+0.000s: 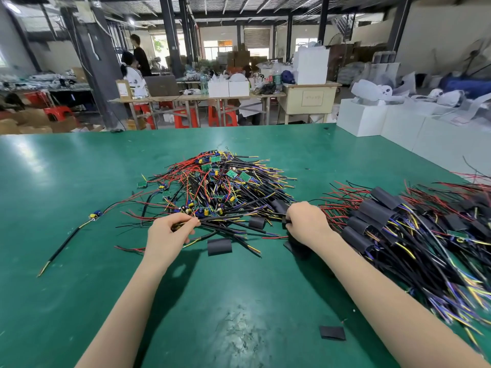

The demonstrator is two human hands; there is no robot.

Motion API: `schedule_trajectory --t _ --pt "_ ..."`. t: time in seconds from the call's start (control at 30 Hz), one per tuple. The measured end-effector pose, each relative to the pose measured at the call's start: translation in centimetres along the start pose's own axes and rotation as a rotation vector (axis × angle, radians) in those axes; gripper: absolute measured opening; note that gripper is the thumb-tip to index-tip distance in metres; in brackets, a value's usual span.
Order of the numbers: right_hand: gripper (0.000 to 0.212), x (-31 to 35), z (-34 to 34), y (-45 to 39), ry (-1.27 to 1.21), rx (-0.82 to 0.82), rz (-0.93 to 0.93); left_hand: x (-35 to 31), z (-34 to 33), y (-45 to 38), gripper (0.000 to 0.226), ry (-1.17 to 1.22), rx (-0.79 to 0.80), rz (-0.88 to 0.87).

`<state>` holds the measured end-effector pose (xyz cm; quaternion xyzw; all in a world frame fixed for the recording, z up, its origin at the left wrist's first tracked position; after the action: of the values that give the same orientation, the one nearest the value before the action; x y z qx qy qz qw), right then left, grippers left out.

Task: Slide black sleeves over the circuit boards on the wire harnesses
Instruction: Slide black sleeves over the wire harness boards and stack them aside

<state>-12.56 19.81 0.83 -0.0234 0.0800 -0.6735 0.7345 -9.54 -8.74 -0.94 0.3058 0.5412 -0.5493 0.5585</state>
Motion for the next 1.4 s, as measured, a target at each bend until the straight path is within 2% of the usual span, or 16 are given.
schedule_trajectory --t 0.17,0.37,0.63,0.73,0.83,0.97,1.13,1.4 --pt "0.009 -0.4 -0.2 -1.4 -0.103 0.067 -0.017 -0.4 -0.2 0.2 0.013 -0.011 0.004 -0.001" --pt "0.021 -1.6 -0.3 -2.2 -0.248 0.118 -0.015 -0.6 -0.4 0.4 0.011 -0.030 0.002 -0.010" --pt "0.030 -1.6 0.9 -0.9 -0.219 -0.067 0.027 -0.9 -0.2 0.2 0.015 -0.050 0.016 -0.035" --pt "0.022 -1.3 1.7 -0.1 -0.258 -0.193 0.068 -0.9 -0.2 0.2 0.015 -0.044 0.022 -0.035" --pt "0.020 -1.1 2.2 0.3 -0.229 -0.230 0.095 -0.9 -0.1 0.2 0.015 -0.051 0.022 -0.041" --pt "0.020 -1.1 3.3 0.9 -0.456 -0.347 0.181 -0.9 -0.2 0.2 0.014 -0.040 0.019 -0.050" --pt "0.031 -0.1 3.5 1.8 -0.476 -0.379 0.381 -1.0 -0.4 0.2 0.013 -0.007 0.060 -0.057" --pt "0.031 1.3 3.9 2.6 -0.418 -0.413 0.453 -0.7 -1.2 0.1 0.014 0.021 0.115 -0.055"
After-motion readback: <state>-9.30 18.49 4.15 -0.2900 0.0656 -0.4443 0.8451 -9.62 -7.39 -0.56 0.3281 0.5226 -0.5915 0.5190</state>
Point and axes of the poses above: each hand's wrist, its own y-axis away from the middle knuckle, its own z-axis out of the back of the hand, x = y × z, the point moved 7 cm from there along -y, towards the middle knuckle, and after that the axes turned 7 degrees about y, right-handed, at the moved point
